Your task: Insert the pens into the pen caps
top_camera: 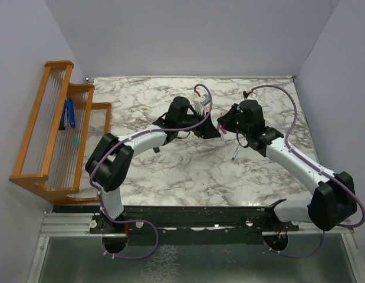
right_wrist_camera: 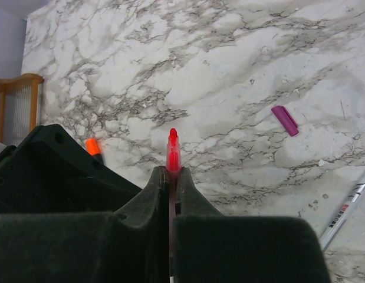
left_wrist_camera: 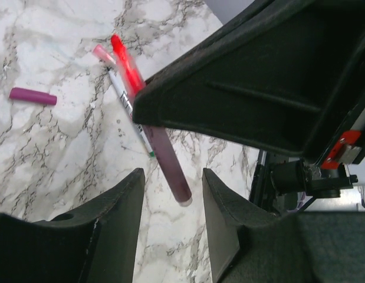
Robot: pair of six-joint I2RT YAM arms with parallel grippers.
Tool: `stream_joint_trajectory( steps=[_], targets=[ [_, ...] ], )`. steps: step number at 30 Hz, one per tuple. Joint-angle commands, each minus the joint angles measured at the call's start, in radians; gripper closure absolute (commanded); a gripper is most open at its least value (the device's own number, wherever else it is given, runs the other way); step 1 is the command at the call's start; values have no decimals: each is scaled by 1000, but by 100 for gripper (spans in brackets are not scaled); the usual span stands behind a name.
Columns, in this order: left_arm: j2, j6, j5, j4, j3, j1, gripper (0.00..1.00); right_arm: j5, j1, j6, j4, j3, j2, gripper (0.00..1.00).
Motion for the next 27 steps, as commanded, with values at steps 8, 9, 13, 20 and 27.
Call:
stream_joint_trajectory(
  steps=[8,9,13,20,27],
  targets=[
    [64,-23,23,32,78,-23,88,-21,5,-10,29,-25,-40,100],
    [67,-23,25,32,79,-22,93,-19,6,-10,30,-27,-42,100],
    [71,-25,27,32,75,-22,100,-8,6,-11,29,-33,-50,100],
    [62,44,-17,-56,72,-23,100,103,5,-23,-26,-23,-74,55],
    [39,160,-106,-208,62,-21,100,261,-28,-58,-74,-32,-122,24]
  ],
)
